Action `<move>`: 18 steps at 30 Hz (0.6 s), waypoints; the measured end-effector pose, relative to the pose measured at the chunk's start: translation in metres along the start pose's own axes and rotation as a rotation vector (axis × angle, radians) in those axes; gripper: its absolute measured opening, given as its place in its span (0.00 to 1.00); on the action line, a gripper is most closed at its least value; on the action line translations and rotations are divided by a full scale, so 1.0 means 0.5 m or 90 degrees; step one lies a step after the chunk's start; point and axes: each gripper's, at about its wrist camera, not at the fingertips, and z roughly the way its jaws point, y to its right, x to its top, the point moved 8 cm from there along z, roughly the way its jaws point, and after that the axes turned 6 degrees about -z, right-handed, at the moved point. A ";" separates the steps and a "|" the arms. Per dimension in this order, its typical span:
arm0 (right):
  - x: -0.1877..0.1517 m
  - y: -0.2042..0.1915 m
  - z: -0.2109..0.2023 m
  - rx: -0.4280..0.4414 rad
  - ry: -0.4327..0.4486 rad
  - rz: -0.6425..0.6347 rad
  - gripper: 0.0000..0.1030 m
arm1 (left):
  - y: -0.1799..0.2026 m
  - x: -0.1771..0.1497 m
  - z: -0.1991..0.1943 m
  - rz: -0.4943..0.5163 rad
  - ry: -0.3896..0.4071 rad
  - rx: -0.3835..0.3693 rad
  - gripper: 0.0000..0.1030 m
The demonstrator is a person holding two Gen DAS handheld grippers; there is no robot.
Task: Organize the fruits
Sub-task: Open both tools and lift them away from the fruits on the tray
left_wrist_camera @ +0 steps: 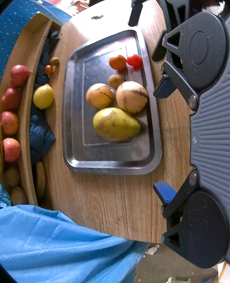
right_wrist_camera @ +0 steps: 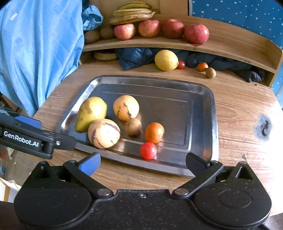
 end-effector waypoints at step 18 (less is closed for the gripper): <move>0.020 0.067 0.000 -0.053 -0.004 0.042 0.99 | 0.003 0.055 0.002 0.022 0.023 0.050 0.99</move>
